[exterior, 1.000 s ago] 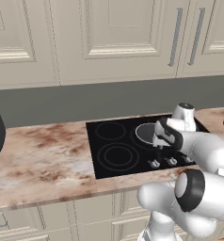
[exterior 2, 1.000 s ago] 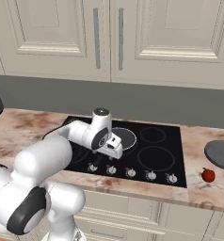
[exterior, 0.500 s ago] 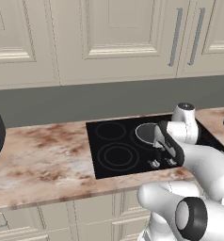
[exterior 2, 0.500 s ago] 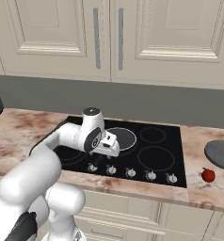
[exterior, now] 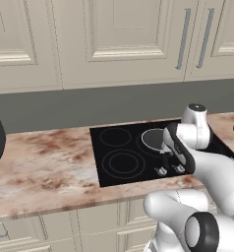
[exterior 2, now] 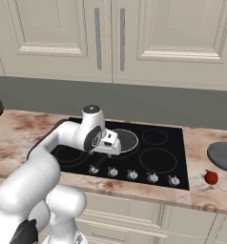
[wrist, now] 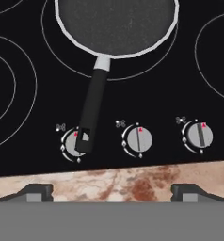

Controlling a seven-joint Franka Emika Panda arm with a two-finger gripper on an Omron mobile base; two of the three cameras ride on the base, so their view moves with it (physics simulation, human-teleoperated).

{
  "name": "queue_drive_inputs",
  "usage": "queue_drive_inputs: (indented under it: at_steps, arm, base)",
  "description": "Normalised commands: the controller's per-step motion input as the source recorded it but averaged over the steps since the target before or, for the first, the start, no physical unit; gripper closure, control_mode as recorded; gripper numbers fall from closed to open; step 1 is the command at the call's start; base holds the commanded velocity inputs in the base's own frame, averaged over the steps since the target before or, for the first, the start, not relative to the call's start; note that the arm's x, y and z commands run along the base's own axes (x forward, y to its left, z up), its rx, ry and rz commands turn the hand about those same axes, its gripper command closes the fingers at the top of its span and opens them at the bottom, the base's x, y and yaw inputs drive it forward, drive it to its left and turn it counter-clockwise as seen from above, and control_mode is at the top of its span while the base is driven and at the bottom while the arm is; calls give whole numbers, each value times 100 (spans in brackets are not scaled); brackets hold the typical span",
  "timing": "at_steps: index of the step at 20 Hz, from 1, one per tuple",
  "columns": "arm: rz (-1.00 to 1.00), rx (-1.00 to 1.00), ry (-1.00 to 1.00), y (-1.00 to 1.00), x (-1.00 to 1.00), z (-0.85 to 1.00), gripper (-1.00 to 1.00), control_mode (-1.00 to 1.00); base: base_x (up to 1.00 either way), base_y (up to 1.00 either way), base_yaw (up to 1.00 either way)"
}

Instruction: Place both pans onto different burners. Then place the bell pepper and the steak on different pans.

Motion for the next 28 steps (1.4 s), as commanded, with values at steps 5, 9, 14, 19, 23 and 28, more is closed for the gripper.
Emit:
queue_drive_inputs:
  at_steps: [5, 9, 14, 19, 23, 28]
  arm:
    - [0, 1, 0, 0, -2, 15, -100, -100]
    - [0, 0, 0, 0, -11, 11, -100, -100]
    - [0, 0, 0, 0, -22, 0, -100, -100]
    - [1, 0, 0, 0, -26, 0, -100, 100]
    - [0, 0, 0, 0, 0, 0, -100, 100]
    - [0, 0, 0, 0, 0, 0, -100, 100]
  base:
    - [0, 0, 0]
    - [0, 0, 0]
    - [0, 0, 0]
    - [-7, 0, 0]
    - [-26, -8, 2]
    - [-36, -62, 0]
